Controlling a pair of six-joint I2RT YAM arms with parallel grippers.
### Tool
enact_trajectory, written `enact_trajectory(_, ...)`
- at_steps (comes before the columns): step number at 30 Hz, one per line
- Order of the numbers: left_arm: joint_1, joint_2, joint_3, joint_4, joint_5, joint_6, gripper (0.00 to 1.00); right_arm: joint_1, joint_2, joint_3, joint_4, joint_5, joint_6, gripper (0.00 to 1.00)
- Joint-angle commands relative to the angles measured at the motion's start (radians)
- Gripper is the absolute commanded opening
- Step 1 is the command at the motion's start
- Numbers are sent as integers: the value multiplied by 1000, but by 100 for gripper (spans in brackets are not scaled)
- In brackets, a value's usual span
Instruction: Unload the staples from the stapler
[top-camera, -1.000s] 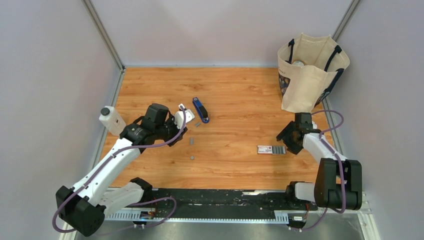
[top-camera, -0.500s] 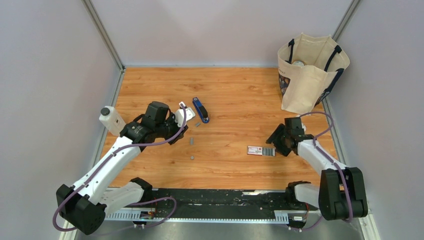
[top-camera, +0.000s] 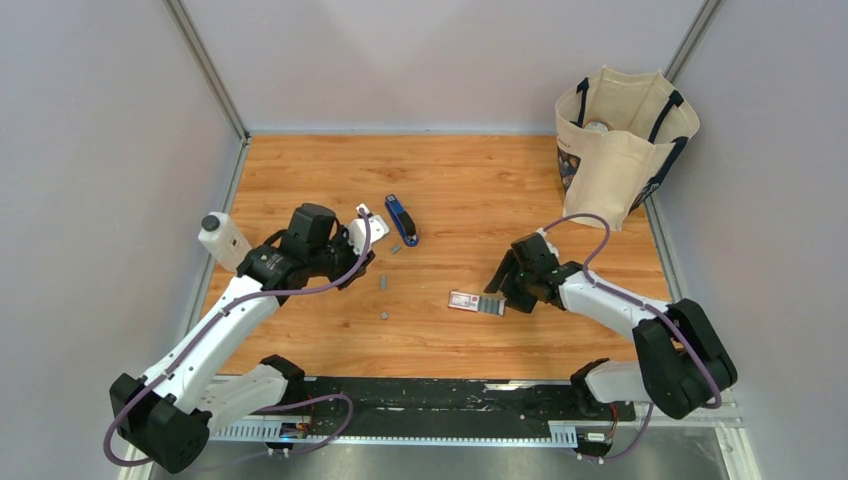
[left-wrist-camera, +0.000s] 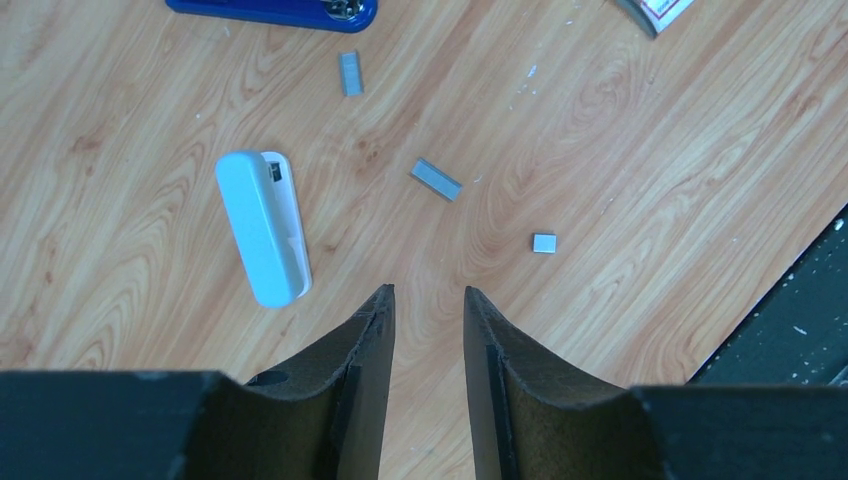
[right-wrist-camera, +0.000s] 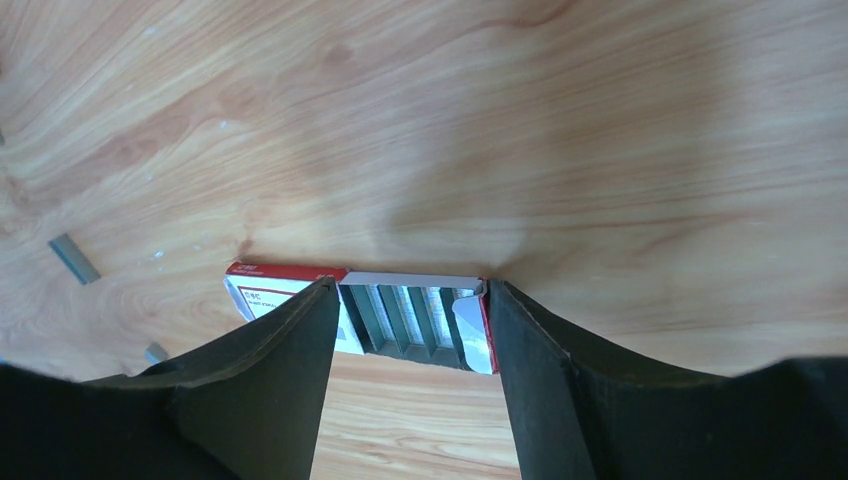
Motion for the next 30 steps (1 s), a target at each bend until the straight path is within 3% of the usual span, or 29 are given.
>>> enact_trajectory(1, 1, -21, -11, 6, -31, 44, 40, 85, 92, 18, -8, 52, 70, 64)
enact_trajectory(9, 3, 6, -46, 14, -44, 130, 42, 166, 182, 81, -9, 72, 77, 64)
enact_trajectory(17, 1, 133, -12, 23, -26, 257, 47, 165, 86, 75, -93, 135, 54, 65)
enact_trajectory(23, 0, 351, 108, -8, -2, 15, 47, 137, -6, 139, -176, 221, -19, 76)
enact_trajectory(24, 1, 356, 97, 16, 6, -31, 52, 122, -22, 147, -182, 222, -30, 78)
enact_trajectory(28, 0, 319, 60, 75, 18, -154, 57, 60, -88, 171, -193, 211, -84, 98)
enact_trajectory(30, 0, 280, 98, 35, 12, -192, 59, 14, -111, 176, -178, 160, -107, 100)
